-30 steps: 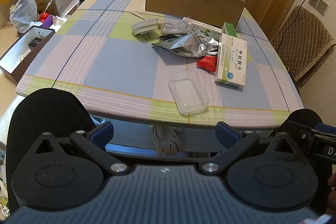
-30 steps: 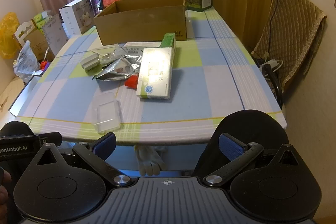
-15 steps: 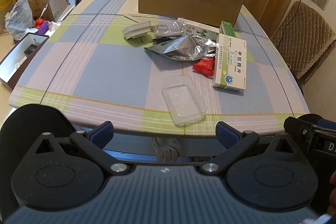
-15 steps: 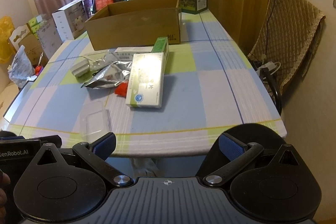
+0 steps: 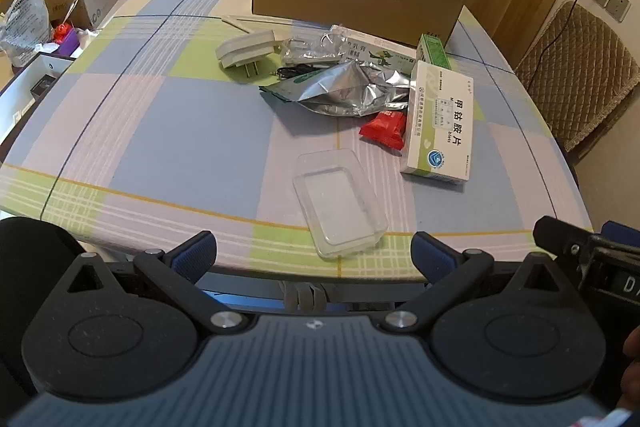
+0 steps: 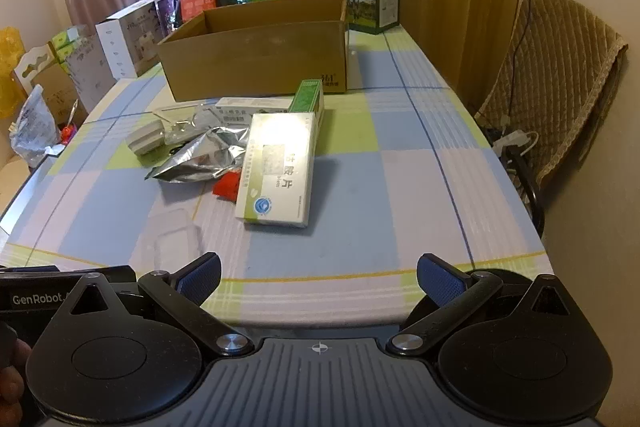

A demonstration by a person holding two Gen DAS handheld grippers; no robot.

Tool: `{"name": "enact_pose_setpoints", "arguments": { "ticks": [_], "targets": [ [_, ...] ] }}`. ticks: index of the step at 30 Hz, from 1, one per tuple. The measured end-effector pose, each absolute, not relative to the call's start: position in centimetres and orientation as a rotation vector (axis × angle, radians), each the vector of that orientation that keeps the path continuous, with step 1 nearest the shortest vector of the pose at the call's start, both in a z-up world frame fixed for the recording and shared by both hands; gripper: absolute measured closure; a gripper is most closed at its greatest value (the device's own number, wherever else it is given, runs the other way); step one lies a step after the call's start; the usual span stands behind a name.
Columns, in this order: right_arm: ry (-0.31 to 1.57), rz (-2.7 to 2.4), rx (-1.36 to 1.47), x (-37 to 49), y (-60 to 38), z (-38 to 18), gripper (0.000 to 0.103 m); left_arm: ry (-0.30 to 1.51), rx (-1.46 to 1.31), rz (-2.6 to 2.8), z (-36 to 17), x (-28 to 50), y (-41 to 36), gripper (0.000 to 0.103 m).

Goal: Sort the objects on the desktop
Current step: 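Move the left tool toward the clear tray while the right tool approaches the white medicine box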

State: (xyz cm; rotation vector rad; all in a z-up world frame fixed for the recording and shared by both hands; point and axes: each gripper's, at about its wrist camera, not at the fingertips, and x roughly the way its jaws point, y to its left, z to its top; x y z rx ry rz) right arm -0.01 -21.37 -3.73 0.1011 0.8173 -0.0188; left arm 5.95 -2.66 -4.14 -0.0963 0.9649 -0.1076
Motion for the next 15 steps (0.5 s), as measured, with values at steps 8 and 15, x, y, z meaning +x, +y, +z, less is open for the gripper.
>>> {"name": "enact_pose_setpoints", "arguments": {
  "ticks": [8,15],
  "targets": [
    [0.829,-0.015,0.102,1.2,-21.5,-4.4,0.002,0.983,-0.073,-0.114,-5.4,6.9,-3.1,0.001],
    [0.826,-0.014,0.097,2.5,-21.7,-4.9,0.002,0.997,-0.06,-0.129,-6.6,7.9,-3.8,0.002]
  ]
}}
